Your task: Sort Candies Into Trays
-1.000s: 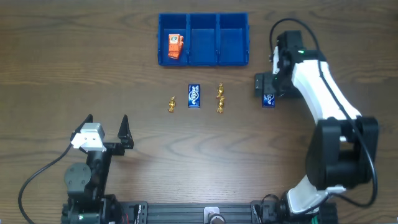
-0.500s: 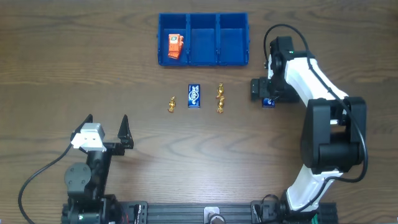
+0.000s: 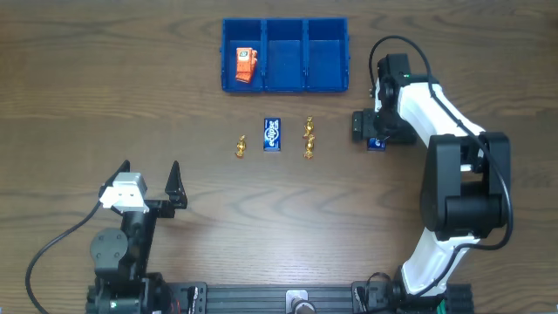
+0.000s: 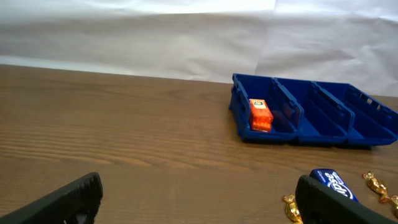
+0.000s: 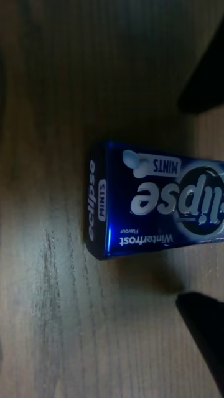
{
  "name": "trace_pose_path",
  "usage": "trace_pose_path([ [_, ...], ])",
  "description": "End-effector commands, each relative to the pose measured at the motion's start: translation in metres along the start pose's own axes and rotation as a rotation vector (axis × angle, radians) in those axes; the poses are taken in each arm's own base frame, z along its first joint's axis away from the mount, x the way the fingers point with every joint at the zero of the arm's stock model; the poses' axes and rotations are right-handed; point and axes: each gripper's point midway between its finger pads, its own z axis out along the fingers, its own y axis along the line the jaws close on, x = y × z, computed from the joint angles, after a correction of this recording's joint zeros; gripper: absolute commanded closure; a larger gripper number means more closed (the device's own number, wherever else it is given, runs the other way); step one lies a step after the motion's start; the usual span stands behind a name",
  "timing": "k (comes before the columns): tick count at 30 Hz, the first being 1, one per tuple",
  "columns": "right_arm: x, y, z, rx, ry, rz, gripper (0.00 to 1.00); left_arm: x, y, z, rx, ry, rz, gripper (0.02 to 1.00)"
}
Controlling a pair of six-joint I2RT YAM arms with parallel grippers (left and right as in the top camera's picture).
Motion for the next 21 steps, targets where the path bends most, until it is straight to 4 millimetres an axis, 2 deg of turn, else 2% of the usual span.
trace_pose_path([
  [1,0.005,-0.004,0.013,0.021,0.03,0.009,0.18,0.017,0.0,0.001,0.006,0.048,0.006,0.02],
  [3,0.003,-0.004,0.014,0.02,0.024,0.008,0.27,0.017,0.0,0.001,0.006,0.048,0.006,0.02],
  [5,0.002,-0.004,0.014,0.019,0.019,0.008,0.43,0.017,0.0,0.001,0.006,0.048,0.006,0.02],
  [10,-0.001,-0.003,0.014,0.018,0.009,0.009,0.73,0.017,0.0,0.001,0.006,0.048,0.006,0.02],
  [12,-0.001,-0.003,0.014,0.018,0.008,0.016,0.805,0.017,0.0,0.001,0.006,0.048,0.006,0.02],
  [15,-0.005,-0.002,0.009,0.016,-0.006,0.018,0.851,0.017,0.0,0.001,0.006,0.048,0.006,0.02],
  [17,-0.01,-0.001,-0.003,0.012,-0.034,0.016,0.884,0.017,0.0,0.001,0.006,0.048,0.006,0.02],
  [21,-0.032,0.014,-0.066,-0.015,-0.201,-0.002,0.91,0.017,0.0,0.001,0.006,0.048,0.006,0.02],
])
